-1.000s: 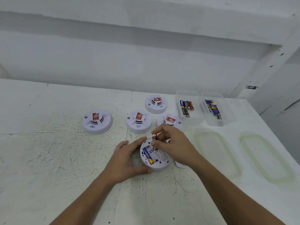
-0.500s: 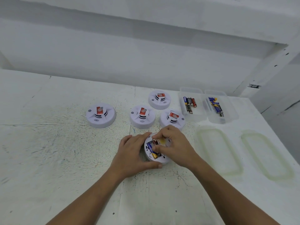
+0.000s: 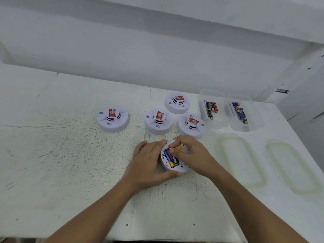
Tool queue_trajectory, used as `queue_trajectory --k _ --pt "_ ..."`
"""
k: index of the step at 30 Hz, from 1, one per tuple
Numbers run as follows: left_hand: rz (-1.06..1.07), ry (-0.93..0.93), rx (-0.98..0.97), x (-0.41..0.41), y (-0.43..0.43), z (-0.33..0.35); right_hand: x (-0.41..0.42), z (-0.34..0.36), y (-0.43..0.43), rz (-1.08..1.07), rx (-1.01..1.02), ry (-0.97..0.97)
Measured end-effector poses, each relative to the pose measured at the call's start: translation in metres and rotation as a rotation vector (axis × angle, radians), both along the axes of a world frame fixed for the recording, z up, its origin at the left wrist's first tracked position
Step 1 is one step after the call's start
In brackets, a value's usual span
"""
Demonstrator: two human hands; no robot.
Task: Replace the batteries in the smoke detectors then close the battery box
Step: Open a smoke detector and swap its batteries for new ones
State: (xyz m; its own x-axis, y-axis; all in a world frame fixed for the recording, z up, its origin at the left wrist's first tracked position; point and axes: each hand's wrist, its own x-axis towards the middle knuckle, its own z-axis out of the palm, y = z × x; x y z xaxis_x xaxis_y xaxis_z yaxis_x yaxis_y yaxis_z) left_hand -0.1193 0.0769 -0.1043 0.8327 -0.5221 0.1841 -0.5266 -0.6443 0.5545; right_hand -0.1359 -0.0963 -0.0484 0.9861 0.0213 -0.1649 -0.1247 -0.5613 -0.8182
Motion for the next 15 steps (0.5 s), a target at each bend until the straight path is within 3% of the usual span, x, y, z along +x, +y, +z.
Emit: queue_trajectory --k 8,15 --pt "0.000 -0.004 0.019 0.0009 0.0011 -0.0023 0.0026 -0.0036 0.0011 0.021 -0.016 0.015" --pt "0.002 -0.005 -0.003 0.0007 0.0015 -0.0018 0.0030 0.0003 0.0022 -0.008 0.092 0.056"
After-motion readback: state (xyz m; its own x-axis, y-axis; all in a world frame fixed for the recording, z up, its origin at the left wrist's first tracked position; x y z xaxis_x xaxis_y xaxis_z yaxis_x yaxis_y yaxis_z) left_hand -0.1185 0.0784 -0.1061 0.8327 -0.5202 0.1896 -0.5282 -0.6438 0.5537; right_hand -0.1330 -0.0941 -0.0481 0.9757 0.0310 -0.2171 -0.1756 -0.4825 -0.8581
